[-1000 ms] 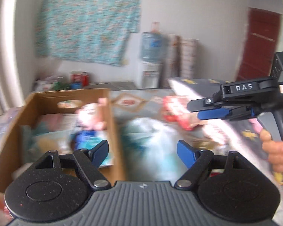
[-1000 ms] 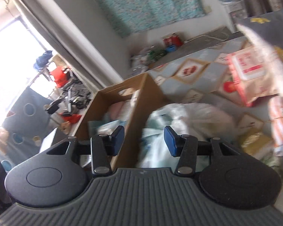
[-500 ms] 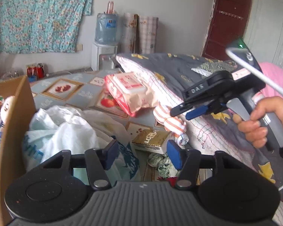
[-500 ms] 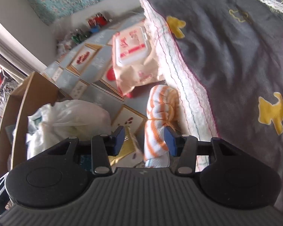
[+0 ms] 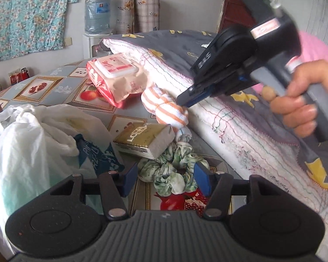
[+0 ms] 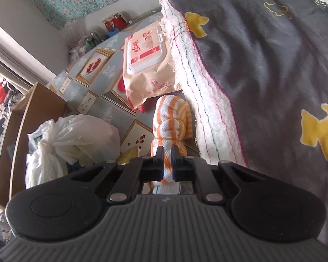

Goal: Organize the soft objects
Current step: 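Close the right gripper on the striped towel roll while the left gripper grasps the gold LC package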

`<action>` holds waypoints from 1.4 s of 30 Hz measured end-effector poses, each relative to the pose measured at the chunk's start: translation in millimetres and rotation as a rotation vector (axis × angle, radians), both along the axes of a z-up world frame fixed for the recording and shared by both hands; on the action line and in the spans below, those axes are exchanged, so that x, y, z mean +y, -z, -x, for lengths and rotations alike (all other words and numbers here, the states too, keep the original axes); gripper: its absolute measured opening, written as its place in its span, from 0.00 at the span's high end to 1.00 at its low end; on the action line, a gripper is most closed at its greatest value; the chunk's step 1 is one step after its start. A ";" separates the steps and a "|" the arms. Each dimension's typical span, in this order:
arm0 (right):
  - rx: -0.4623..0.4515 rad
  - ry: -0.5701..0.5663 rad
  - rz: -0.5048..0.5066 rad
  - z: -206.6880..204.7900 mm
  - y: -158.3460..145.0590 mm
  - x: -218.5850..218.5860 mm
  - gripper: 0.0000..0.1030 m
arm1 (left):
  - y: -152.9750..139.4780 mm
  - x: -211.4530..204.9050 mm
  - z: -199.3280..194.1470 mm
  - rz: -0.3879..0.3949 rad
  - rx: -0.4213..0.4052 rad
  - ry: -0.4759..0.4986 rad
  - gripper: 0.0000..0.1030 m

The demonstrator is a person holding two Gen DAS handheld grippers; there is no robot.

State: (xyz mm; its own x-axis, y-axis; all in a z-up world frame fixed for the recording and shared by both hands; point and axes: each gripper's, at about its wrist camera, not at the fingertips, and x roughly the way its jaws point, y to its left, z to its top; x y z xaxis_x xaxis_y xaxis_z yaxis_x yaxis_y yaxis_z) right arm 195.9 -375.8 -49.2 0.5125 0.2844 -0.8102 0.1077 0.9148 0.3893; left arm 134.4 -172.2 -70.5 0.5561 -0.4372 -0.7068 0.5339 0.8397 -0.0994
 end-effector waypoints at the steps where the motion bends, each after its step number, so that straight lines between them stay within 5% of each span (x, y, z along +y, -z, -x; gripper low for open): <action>1: -0.007 -0.004 -0.006 4.8 -4.0 -1.6 0.95 | 1.8 -2.3 -1.7 -0.004 0.004 0.006 0.41; 7: -0.020 -0.044 0.017 19.5 -19.7 1.1 0.92 | 5.5 -3.3 -9.7 0.018 0.028 -0.026 0.41; 14: 0.034 -0.071 0.105 -24.8 -2.6 22.0 0.59 | 3.6 6.6 -27.8 0.129 0.083 -0.086 0.39; 21: 0.137 -0.074 0.123 -56.4 36.5 27.7 0.63 | 8.0 16.4 -41.3 0.182 0.127 -0.119 0.39; 26: 0.107 -0.101 0.062 -52.9 28.4 22.3 0.65 | 13.6 15.5 -52.3 0.181 0.150 -0.125 0.35; 35: 0.210 -0.237 -0.003 -59.4 39.7 28.5 0.65 | 22.2 10.9 -68.0 0.173 0.186 -0.160 0.30; 42: 0.217 -0.191 -0.088 -50.4 41.7 11.7 0.65 | 20.2 9.7 -64.7 0.168 0.166 -0.170 0.40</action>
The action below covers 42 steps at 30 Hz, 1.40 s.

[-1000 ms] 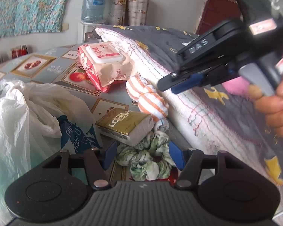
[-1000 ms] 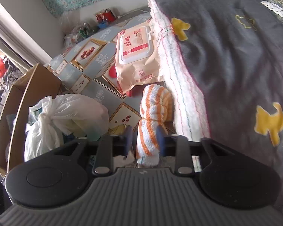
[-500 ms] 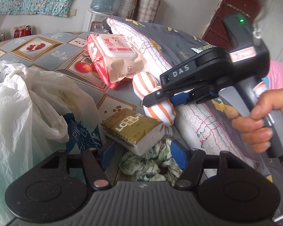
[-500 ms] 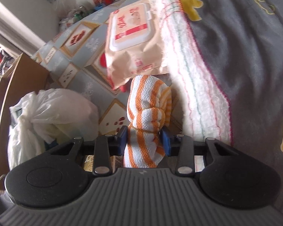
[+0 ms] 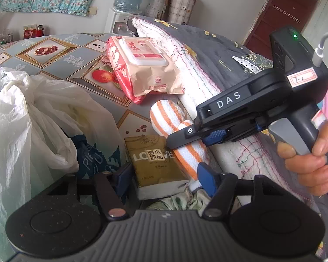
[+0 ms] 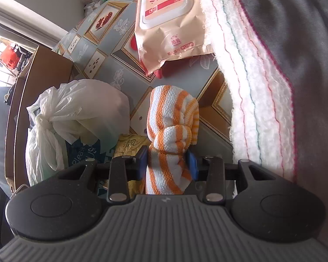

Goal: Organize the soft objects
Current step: 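Close the right gripper on the striped towel roll while the left gripper grasps the gold LC package, then lift the towel roll and gold package and carry both over the cardboard box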

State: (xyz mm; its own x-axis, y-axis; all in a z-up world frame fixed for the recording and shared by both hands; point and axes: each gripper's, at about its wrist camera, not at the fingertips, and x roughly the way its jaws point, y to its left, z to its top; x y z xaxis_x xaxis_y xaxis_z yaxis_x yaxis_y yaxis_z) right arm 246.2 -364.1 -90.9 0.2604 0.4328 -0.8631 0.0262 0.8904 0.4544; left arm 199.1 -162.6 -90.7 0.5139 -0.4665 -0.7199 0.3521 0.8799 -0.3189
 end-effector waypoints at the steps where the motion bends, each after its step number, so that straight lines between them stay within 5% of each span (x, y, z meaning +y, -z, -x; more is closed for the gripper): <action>1: -0.006 0.004 0.004 0.4 0.1 0.6 0.65 | 0.8 0.7 -0.3 0.000 0.007 0.001 0.42; 12: 0.004 0.008 -0.012 1.5 6.7 -0.9 0.64 | 14.7 -5.4 -16.9 -0.075 0.125 -0.028 0.44; 19: -0.026 0.009 -0.025 9.0 -3.3 1.2 0.64 | 6.7 -0.9 -12.7 -0.046 0.102 -0.052 0.52; 32: -0.355 -0.021 -0.068 55.7 -130.3 38.6 0.64 | -100.3 41.5 45.1 0.030 -0.202 -0.155 0.53; 42: -0.418 -0.194 -0.213 63.4 -178.1 182.2 0.64 | -161.5 165.3 99.4 -0.060 -0.309 -0.313 0.53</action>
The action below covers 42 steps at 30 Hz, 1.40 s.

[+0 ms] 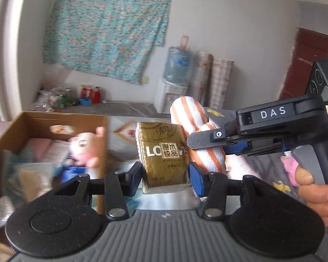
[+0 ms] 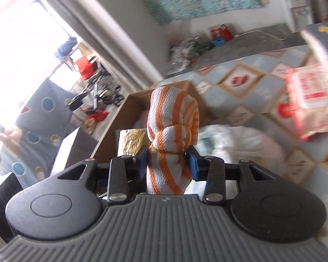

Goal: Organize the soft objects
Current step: 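Lift the towel roll and gold package and carry both over the cardboard box, then lower the towel roll and gold package into the box and open both grippers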

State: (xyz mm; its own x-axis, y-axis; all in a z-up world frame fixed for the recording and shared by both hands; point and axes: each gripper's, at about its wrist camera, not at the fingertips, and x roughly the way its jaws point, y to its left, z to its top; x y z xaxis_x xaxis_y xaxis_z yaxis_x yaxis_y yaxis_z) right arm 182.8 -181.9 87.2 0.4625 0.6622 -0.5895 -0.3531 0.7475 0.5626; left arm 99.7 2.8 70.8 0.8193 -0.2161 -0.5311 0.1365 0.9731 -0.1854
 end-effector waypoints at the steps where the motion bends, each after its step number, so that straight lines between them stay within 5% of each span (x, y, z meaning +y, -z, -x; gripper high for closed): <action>1: 0.014 -0.023 -0.007 -2.6 0.9 19.6 0.64 | -1.9 15.9 3.5 -0.003 0.011 -0.019 0.53; 11: 0.223 -0.197 0.139 -26.7 60.2 195.6 0.64 | 43.8 151.5 -8.7 -0.007 0.301 -0.130 0.53; 21: 0.294 -0.266 0.359 -33.2 96.4 251.9 0.63 | 96.4 194.7 -26.3 0.033 0.498 -0.089 0.53; 30: 0.327 -0.310 0.461 -35.6 106.1 260.6 0.61 | 102.8 201.4 -25.2 0.002 0.497 -0.087 0.55; 42: 0.289 -0.265 0.387 -36.0 86.9 246.2 0.61 | 91.1 208.2 -16.0 -0.014 0.428 -0.112 0.55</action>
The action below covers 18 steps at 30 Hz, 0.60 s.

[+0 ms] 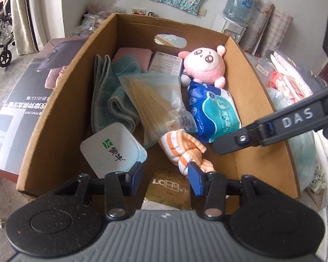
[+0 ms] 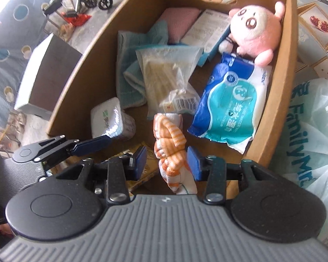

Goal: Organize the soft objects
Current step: 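Lower the towel roll and gold package into the box and open both grippers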

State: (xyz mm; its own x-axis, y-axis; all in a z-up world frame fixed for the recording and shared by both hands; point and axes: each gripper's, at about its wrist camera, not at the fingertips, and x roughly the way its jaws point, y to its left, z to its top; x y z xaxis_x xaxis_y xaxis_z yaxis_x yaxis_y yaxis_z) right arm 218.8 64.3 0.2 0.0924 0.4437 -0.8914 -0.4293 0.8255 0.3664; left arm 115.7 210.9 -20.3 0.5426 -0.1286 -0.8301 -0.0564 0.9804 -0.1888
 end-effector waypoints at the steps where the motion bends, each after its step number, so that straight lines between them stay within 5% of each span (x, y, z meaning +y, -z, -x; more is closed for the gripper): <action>1: -0.005 0.007 -0.018 0.3 -3.9 -3.1 0.61 | -2.4 1.4 1.4 0.002 -0.008 -0.004 0.55; 6: -0.001 0.033 -0.096 5.9 -19.1 -20.3 0.60 | -7.4 4.3 -1.3 -0.004 0.017 0.015 0.44; 12: -0.026 0.074 -0.194 19.8 -36.1 -46.6 0.59 | 11.8 4.3 -32.0 0.060 0.211 0.088 0.39; 18: -0.040 0.111 -0.246 31.2 -37.0 -77.3 0.57 | 34.3 -7.3 -57.8 -0.032 0.373 0.169 0.39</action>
